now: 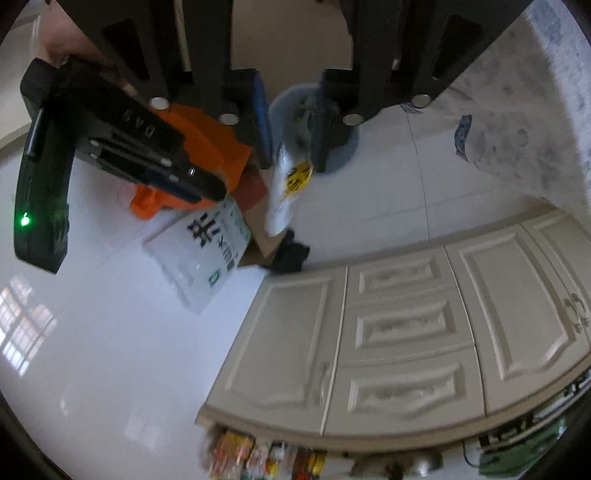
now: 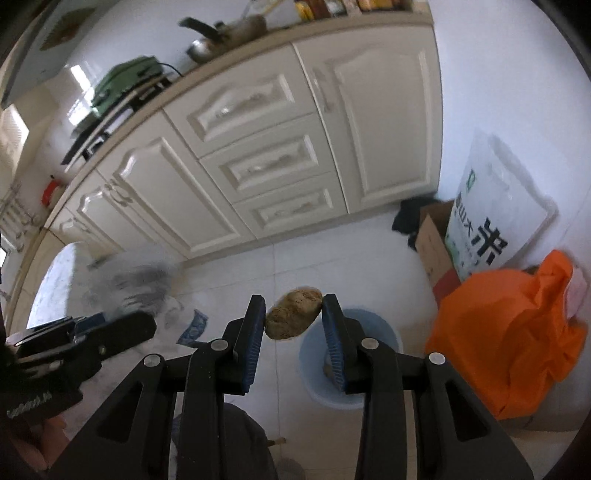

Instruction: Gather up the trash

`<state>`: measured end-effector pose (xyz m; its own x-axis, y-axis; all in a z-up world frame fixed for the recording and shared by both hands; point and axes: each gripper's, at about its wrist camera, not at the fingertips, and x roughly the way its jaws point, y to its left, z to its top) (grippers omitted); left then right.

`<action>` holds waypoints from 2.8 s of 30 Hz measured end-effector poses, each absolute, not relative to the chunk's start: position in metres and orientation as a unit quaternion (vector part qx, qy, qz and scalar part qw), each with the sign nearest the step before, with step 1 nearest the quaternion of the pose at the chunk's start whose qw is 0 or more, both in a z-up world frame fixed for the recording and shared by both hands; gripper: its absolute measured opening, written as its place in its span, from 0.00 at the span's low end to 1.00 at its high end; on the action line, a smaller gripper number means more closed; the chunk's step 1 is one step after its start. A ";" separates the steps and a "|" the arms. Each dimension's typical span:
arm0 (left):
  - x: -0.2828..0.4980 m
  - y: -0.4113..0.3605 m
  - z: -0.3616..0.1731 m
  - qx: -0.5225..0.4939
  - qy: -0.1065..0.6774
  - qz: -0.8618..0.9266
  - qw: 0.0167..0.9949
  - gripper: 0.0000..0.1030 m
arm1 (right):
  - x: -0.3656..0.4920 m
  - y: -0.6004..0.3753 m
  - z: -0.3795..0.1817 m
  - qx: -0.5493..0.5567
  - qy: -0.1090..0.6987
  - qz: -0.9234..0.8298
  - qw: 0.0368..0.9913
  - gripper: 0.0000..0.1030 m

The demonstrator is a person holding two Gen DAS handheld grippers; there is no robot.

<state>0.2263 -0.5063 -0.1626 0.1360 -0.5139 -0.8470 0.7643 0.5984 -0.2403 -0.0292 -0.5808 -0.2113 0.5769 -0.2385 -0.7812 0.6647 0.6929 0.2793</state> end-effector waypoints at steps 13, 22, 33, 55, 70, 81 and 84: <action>0.197 -0.508 -0.150 0.154 0.445 -0.365 0.803 0.99 | -0.052 -0.589 -0.209 0.310 0.353 -0.325 0.821 1.00; 0.152 -0.433 -0.099 0.121 0.379 -0.357 0.845 0.99 | -0.045 -0.547 -0.162 0.284 0.337 -0.303 0.845 1.00; 0.076 -0.245 -0.034 0.056 0.273 -0.291 0.915 0.99 | -0.013 -0.435 -0.073 0.225 0.286 -0.240 0.900 1.00; -0.156 0.021 -0.016 -0.012 0.190 -0.023 0.981 0.99 | 0.001 -0.142 -0.010 0.034 0.240 -0.085 0.966 1.00; -0.222 0.029 0.010 -0.002 0.169 -0.002 0.986 0.99 | -0.029 -0.101 -0.010 0.012 0.227 -0.082 0.970 1.00; -0.221 0.020 0.013 0.000 0.162 -0.010 0.987 0.99 | -0.038 -0.099 -0.005 0.011 0.217 -0.088 0.972 1.00; -0.222 0.019 0.012 -0.001 0.163 -0.010 0.987 0.99 | -0.038 -0.100 -0.005 0.012 0.218 -0.086 0.972 1.00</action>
<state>-0.2216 0.0188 0.0116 0.9466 -0.0203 -0.3219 0.0197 0.9998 -0.0054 -0.0380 -0.0998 -0.0049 0.8900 -0.1629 -0.4259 0.1732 0.9848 -0.0146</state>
